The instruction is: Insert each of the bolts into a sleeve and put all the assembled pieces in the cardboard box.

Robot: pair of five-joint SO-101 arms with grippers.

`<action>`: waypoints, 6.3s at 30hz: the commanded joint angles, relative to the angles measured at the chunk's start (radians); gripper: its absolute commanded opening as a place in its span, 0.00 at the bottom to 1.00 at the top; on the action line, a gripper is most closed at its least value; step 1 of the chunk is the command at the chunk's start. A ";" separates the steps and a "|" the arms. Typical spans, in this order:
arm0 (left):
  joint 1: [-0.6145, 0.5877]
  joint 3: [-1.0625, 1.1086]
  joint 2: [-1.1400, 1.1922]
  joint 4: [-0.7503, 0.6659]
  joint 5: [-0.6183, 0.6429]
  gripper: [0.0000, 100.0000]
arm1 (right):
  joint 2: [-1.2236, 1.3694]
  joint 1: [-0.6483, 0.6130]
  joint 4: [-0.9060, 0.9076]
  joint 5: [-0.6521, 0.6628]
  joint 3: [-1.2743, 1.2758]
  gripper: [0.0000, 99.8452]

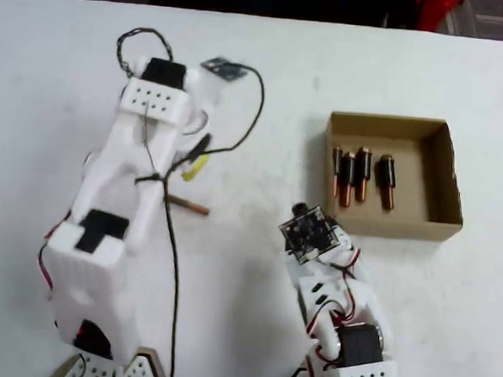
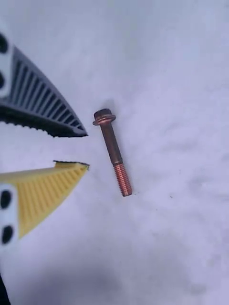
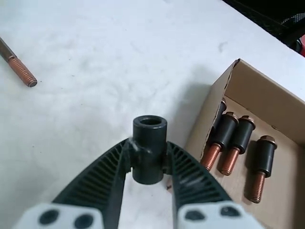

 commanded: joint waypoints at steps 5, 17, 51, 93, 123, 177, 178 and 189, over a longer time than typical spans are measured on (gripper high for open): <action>0.019 0.118 -0.389 0.021 0.081 0.12 | -0.012 0.004 -0.027 0.011 -0.014 0.02; 0.076 0.509 -0.674 -0.012 0.123 0.12 | -0.012 0.005 -0.025 0.012 -0.014 0.02; -0.033 0.546 -0.438 -0.252 0.970 0.12 | -0.012 0.002 -0.030 0.015 0.002 0.02; -0.036 0.451 -0.145 -0.347 1.453 0.12 | -0.012 0.002 -0.030 0.017 0.002 0.02; -0.127 0.713 -0.143 -0.637 1.453 0.12 | -0.012 0.002 -0.028 0.017 0.002 0.02; -0.116 0.497 -0.147 -0.453 0.315 0.02 | -0.012 0.002 -0.028 0.017 0.002 0.02; -0.114 0.485 -0.145 -0.425 0.285 0.02 | -0.012 0.002 -0.028 0.017 0.002 0.02; -0.085 0.631 -0.145 -0.496 0.196 0.02 | -0.012 -0.101 -0.030 0.009 0.003 0.02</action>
